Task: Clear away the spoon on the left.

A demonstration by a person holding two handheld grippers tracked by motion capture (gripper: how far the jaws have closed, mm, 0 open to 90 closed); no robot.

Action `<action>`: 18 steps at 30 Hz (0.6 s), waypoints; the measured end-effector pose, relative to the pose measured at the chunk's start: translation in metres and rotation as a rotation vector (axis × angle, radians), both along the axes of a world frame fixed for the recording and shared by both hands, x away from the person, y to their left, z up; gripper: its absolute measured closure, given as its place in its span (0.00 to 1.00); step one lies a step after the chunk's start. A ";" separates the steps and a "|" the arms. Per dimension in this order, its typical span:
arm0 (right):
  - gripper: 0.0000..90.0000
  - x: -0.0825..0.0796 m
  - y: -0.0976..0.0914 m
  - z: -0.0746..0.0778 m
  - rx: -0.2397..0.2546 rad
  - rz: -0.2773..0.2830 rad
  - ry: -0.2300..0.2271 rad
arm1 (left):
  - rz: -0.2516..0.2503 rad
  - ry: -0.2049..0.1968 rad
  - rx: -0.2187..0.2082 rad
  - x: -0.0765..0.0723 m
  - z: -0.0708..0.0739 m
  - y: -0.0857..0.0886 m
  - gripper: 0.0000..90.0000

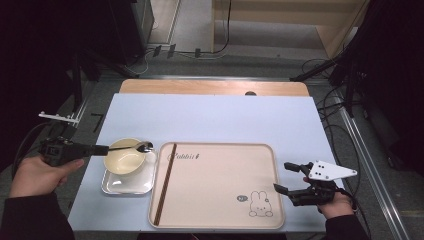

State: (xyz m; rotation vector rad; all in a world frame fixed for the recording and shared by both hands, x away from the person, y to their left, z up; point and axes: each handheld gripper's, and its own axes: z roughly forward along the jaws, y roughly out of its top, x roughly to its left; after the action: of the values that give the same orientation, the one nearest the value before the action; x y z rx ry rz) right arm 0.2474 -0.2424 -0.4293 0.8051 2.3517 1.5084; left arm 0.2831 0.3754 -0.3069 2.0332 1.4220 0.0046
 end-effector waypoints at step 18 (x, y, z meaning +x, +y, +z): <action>0.25 -0.002 -0.003 0.000 -0.004 -0.009 0.002 | -0.074 0.023 0.005 0.017 -0.013 -0.039 1.00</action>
State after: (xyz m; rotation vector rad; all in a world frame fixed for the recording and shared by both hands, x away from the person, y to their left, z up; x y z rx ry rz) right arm 0.2449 -0.2451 -0.4290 0.8164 2.3482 1.5000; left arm 0.2996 0.3360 -0.3201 2.0957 1.3608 -0.0468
